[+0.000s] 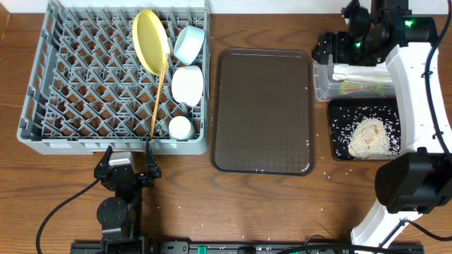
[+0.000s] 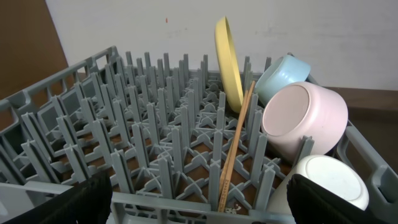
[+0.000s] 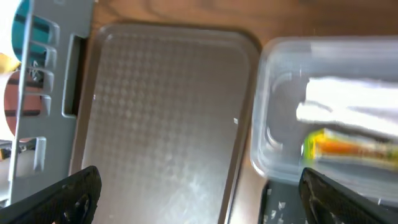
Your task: Sort waste into correct bins and load items into the dishwasher
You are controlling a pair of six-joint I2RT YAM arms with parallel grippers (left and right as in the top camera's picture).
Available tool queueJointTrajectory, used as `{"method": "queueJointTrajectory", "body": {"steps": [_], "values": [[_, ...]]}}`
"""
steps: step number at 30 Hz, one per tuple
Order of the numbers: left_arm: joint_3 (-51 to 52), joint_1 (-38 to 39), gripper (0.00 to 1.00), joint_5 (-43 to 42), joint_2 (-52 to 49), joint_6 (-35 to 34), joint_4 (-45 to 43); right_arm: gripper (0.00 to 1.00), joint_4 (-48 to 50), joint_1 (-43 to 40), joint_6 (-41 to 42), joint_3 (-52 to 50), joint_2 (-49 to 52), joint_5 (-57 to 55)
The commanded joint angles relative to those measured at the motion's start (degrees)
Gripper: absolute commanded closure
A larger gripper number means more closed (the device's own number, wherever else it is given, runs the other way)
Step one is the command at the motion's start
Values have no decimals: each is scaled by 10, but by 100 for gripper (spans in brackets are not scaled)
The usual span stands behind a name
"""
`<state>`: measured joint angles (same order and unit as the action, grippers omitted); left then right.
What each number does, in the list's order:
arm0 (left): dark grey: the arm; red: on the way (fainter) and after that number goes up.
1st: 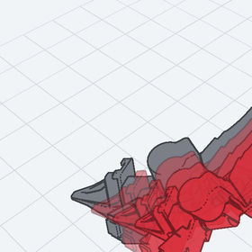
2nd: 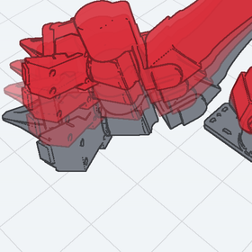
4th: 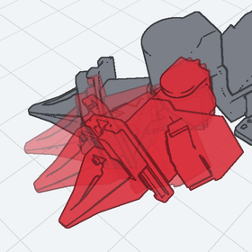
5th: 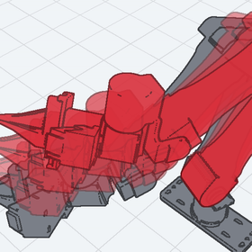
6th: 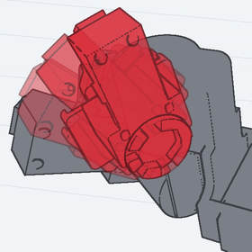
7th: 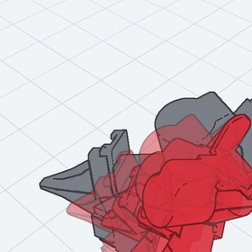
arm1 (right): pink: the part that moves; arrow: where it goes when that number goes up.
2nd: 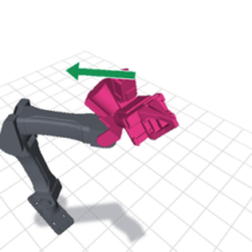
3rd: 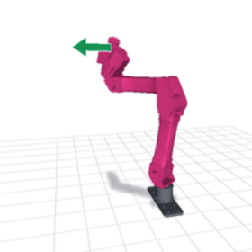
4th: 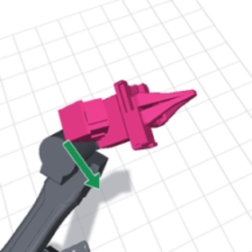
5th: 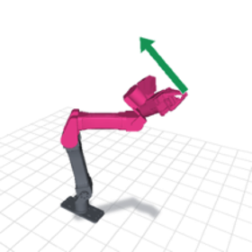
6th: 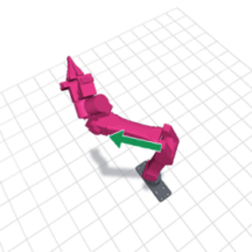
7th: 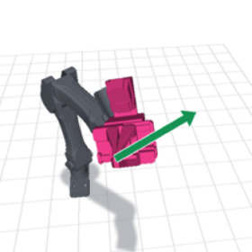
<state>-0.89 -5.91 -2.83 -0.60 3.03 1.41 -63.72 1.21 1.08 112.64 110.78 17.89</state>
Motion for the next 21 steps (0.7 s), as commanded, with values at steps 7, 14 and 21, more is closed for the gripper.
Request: {"method": "queueJointTrajectory", "body": {"steps": [7, 14, 21], "values": [[7, -2, 9, 9, 3, 4, 26, 1, 50, 78, -145, 1, -101, -50], [7, -2, 9, 9, 3, 4, 26, 1, 104, 97, -184, -19, -174, -50], [7, -2, 9, 9, 3, 4, 26, 1, 199, 97, -261, -191, -305, -30]]}}
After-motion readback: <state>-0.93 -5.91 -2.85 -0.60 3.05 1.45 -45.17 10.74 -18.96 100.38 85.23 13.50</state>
